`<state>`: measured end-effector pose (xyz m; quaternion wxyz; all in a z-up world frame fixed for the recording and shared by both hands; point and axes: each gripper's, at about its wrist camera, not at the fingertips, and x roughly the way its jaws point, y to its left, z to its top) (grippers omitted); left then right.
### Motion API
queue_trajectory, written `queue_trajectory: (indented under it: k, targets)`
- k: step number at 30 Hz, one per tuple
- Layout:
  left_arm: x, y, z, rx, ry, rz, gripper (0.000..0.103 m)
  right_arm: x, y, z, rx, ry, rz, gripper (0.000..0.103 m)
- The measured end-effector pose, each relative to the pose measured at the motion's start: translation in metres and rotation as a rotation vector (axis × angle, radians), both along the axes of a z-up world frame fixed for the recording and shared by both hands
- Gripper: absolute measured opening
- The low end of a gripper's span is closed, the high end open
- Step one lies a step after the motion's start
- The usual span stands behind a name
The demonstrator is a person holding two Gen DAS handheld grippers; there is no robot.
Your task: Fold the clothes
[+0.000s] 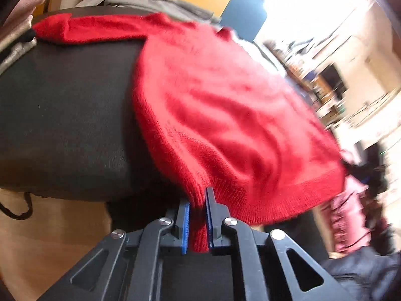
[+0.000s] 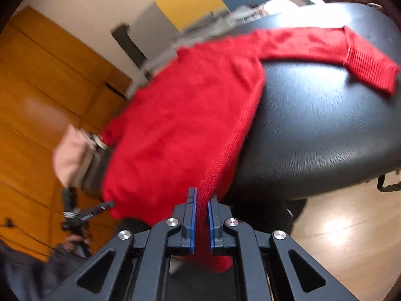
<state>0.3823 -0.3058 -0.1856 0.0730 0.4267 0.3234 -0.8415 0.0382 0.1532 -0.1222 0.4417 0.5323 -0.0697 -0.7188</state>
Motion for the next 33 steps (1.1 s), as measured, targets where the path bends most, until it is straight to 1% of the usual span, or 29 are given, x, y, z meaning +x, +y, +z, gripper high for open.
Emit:
queue_trajectory:
  k: [2, 4, 5, 6, 7, 8, 10, 13, 16, 18, 21, 23, 24, 26, 28, 30, 33]
  targets:
    - [0.004, -0.002, 0.0, -0.001, -0.017, -0.01, 0.009, 0.001, 0.008, -0.001, 0.038, -0.007, -0.022, 0.008]
    - [0.004, -0.003, -0.006, -0.011, -0.063, -0.006, 0.009, -0.008, 0.006, -0.022, 0.119, -0.046, -0.049, 0.008]
    - [0.004, -0.004, -0.011, -0.014, -0.089, -0.001, 0.01, -0.01, 0.007, -0.033, 0.157, -0.051, -0.07, 0.008]
    - [0.006, -0.006, -0.014, -0.026, -0.115, 0.014, 0.015, -0.012, 0.008, -0.043, 0.187, -0.059, -0.091, 0.008]
    - [0.009, -0.01, -0.016, -0.041, -0.136, 0.035, 0.017, -0.014, 0.011, -0.05, 0.183, -0.073, -0.112, 0.011]
    - [0.012, -0.014, -0.017, -0.041, -0.145, 0.046, 0.018, -0.015, 0.013, -0.052, 0.189, -0.076, -0.134, 0.011]
    - [0.021, -0.021, -0.01, -0.049, -0.137, 0.077, 0.019, -0.017, 0.016, -0.055, 0.199, -0.076, -0.173, 0.011]
    - [0.026, -0.033, 0.007, -0.079, -0.098, 0.128, 0.019, -0.011, 0.006, -0.035, 0.209, 0.021, -0.18, 0.011]
    - [0.014, -0.033, 0.025, -0.156, -0.04, 0.125, 0.021, -0.001, -0.023, -0.012, 0.211, 0.134, -0.124, 0.011]
    - [-0.003, -0.027, 0.033, -0.217, -0.01, 0.085, 0.022, 0.005, -0.05, 0.001, 0.214, 0.209, -0.067, 0.011]
    - [-0.039, -0.014, 0.032, -0.259, 0.014, 0.009, 0.023, 0.016, -0.095, 0.01, 0.229, 0.301, 0.031, 0.011]
    - [-0.066, -0.012, 0.025, -0.276, 0.006, -0.022, 0.023, 0.019, -0.117, 0.005, 0.268, 0.337, 0.079, 0.012]
    - [-0.073, -0.012, 0.022, -0.282, 0.001, -0.028, 0.023, 0.021, -0.127, 0.002, 0.286, 0.352, 0.101, 0.012]
    - [-0.075, -0.011, 0.02, -0.288, -0.014, -0.023, 0.023, 0.021, -0.141, -0.007, 0.317, 0.355, 0.125, 0.012]
    - [-0.078, -0.01, 0.017, -0.294, -0.028, -0.018, 0.023, 0.02, -0.145, -0.019, 0.365, 0.362, 0.128, 0.012]
    - [-0.08, -0.01, 0.015, -0.301, -0.042, -0.012, 0.024, 0.018, -0.142, -0.029, 0.398, 0.348, 0.123, 0.012]
    - [-0.084, -0.009, 0.011, -0.31, -0.064, -0.005, 0.023, 0.017, -0.138, -0.03, 0.382, 0.335, 0.106, 0.012]
